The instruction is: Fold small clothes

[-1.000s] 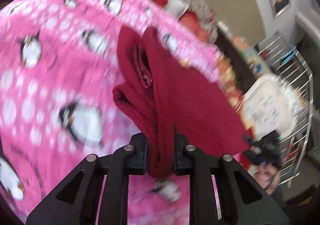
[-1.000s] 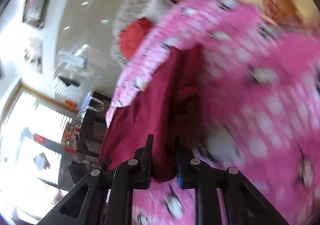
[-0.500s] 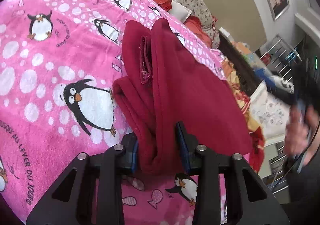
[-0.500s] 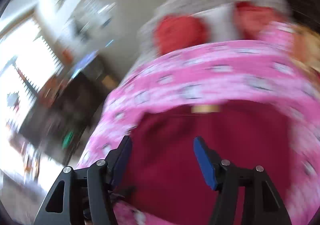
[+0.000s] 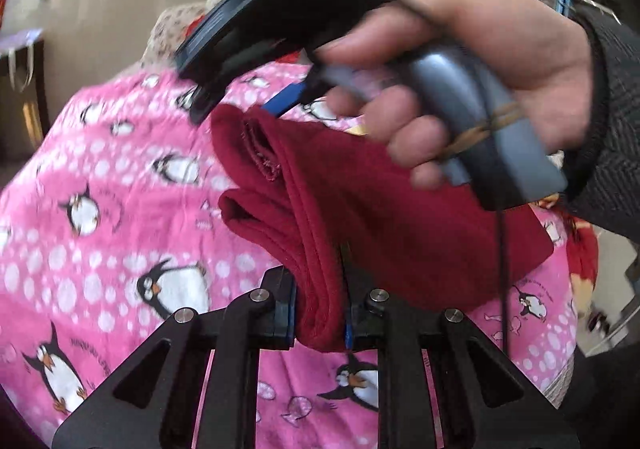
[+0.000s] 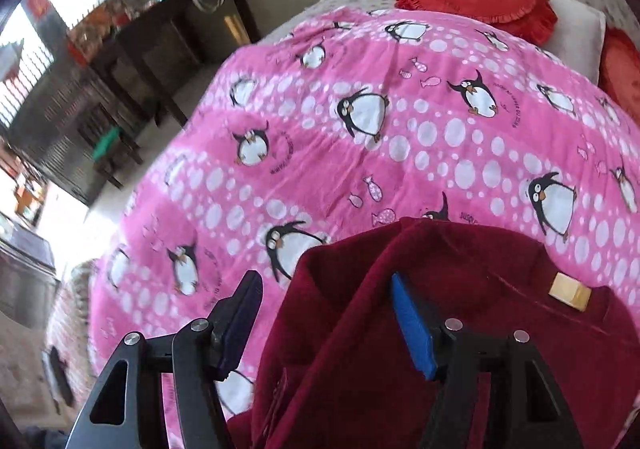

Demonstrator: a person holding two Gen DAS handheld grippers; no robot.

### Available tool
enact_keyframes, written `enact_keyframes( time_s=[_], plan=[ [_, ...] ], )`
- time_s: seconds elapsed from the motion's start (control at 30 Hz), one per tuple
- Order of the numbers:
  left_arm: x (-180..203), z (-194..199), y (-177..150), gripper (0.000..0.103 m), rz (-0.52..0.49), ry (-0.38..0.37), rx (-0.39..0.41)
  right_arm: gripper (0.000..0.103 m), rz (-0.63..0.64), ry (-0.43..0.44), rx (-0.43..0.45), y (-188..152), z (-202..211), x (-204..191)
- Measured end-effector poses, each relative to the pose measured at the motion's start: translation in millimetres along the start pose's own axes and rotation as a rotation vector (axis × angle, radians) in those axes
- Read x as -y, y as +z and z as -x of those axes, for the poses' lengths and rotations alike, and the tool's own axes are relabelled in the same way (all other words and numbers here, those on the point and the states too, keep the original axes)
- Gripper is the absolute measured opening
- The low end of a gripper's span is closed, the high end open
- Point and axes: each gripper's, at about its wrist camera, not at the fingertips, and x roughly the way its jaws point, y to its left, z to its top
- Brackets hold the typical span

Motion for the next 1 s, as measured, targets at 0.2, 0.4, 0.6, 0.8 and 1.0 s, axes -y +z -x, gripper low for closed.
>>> enact_keyframes(
  time_s=[0.2,0.4,0.6,0.8,1.0],
  plan=[
    [18,3,8,0.015,-0.069,0.001,0.019,0.061,0.115,-0.123,-0.045,-6,-14,-11],
    [32,8,17,0.015,-0.112,0.003,0.033,0.016,0.075,-0.084,0.001,-12,12,13],
    [74,17,45,0.015,-0.183,-0.08,0.059,0.015,-0.019,0.06,0.125,-28,78,66],
    [151,3,74,0.015,-0.304,-0.194,0.082,0.015,-0.148,0.1,0.181,-60,145,148],
    [221,-39,72,0.015,-0.388,-0.279,0.006,0.015,-0.297,0.074,0.158,-115,167,235]
  ],
)
